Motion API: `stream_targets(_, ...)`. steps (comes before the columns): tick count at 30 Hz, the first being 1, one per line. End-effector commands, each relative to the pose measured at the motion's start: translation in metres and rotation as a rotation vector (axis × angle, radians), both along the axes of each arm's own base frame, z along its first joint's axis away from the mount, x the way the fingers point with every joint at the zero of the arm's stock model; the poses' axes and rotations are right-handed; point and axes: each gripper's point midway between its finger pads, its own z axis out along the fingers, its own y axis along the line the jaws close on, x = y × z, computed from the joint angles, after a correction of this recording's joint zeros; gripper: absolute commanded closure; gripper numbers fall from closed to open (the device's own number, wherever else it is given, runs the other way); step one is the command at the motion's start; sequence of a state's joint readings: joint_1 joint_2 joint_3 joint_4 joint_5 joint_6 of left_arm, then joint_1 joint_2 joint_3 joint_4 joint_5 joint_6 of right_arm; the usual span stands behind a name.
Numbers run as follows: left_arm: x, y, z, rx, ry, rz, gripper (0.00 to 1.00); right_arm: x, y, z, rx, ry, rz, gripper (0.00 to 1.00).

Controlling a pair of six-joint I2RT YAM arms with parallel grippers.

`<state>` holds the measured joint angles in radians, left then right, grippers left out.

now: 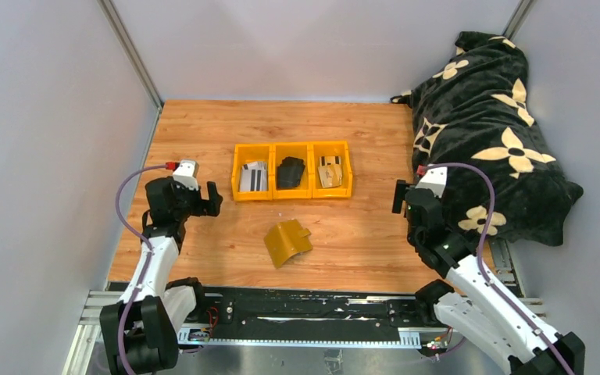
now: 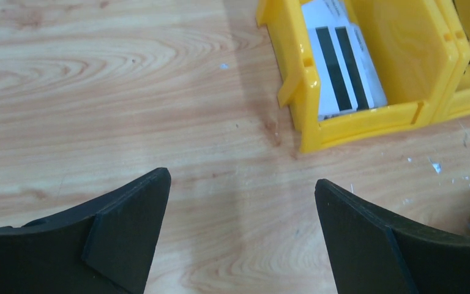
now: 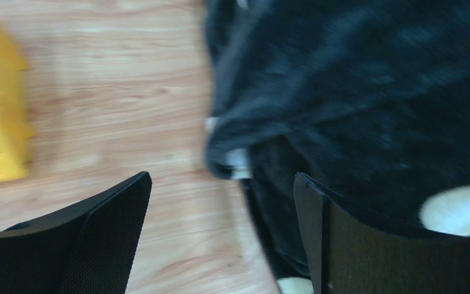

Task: Take the credit cards out of the card holder
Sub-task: Reset both arms

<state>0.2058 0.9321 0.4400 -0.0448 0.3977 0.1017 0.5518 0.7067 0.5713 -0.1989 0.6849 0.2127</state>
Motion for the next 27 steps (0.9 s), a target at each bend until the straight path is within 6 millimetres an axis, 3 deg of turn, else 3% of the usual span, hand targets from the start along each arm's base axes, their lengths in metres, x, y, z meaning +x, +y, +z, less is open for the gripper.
stream_targets(1, 0.026, 0.002, 0.021, -0.017, -0.202, 0.018, 0.0, -0.001, -0.062, -0.008, -0.056, -0.062, -0.28, 0.11)
stream_targets(9, 0.037, 0.007, 0.01, 0.023, -0.34, 0.043, 0.0, 0.009, -0.112, -0.048, 0.011, -0.055, -0.512, 0.11)
stream_targets(13, 0.048, 0.014, 0.013, 0.001, -0.358, 0.093, 0.0, 0.021, -0.12, -0.057, -0.03, -0.095, -0.53, 0.12)
stream_targets(16, 0.054, 0.025, 0.02, -0.041, -0.43, 0.191, 0.0, 0.027, -0.123, -0.077, -0.037, -0.065, -0.518, 0.2)
stream_targets(17, 0.057, 0.021, 0.02, -0.055, -0.448, 0.169, 0.0, 0.028, -0.124, -0.082, -0.041, -0.058, -0.519, 0.2)
stream_targets(20, 0.065, 0.017, 0.012, -0.012, -0.414, 0.168, 0.0, 0.032, -0.127, -0.094, -0.042, -0.053, -0.514, 0.12)
stream_targets(24, 0.054, 0.009, 0.009, 0.038, -0.463, 0.169, 0.0, 0.045, -0.125, -0.097, -0.02, -0.053, -0.458, 0.1)
stream_targets(27, 0.053, 0.016, 0.006, 0.034, -0.489, 0.246, 0.0, 0.048, -0.129, -0.103, 0.002, -0.063, -0.457, 0.1)
